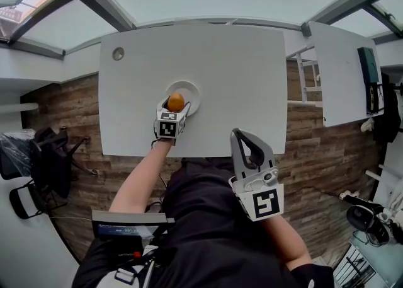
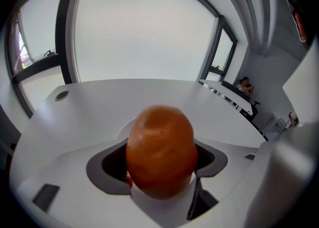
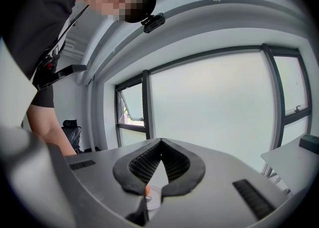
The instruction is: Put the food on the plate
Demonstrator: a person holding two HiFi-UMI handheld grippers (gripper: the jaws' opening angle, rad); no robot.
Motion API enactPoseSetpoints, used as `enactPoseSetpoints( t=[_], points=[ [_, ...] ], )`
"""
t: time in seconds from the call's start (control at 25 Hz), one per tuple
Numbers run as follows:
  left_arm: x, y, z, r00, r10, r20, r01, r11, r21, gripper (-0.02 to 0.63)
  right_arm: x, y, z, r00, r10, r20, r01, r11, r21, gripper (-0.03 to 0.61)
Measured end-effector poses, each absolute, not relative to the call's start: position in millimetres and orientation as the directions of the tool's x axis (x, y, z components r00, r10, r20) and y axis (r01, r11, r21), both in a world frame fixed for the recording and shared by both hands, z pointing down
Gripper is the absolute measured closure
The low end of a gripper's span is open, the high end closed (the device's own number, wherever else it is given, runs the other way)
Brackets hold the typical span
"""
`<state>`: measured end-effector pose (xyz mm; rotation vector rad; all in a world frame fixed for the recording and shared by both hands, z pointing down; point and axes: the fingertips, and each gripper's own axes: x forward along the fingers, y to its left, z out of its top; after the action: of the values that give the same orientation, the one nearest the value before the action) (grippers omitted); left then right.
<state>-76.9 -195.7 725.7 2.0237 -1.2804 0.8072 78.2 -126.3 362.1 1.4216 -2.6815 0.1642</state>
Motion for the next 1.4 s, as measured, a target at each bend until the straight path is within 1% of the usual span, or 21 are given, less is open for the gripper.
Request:
enactPoseSetpoints(
  t=[0.48,0.8,1.08,1.4],
  points=[
    [-69.9,-196.4,738.8,0.366,-0.501,0.784,-0.907,-0.382,0.179,0.275,81.3,-124.5,364.7,-0.541,-0.826,0.156,-0.84,0.541,-0.047,0.581],
    [-70.9,-200.6,739.5,0.376,-0.502,0.779,-0.91,-0.359,0.209,0.275,79.8,-122.2,365.3,-0.543,-0.825,0.157,-0.839,0.542,-0.055,0.581],
    [-71.4,-196.7,742.9,0.357,-0.491,0.795,-0.907,-0.384,0.171,0.275,81.3,-119.6,360.1,-0.533,-0.834,0.146,-0.844,0.535,-0.024,0.581],
    [-73.2,-200.4,743.5,0.36,-0.49,0.794,-0.908,-0.38,0.177,0.275,84.8,-117.9,361.1,-0.522,-0.839,0.153,-0.851,0.526,-0.019,0.581]
  ],
)
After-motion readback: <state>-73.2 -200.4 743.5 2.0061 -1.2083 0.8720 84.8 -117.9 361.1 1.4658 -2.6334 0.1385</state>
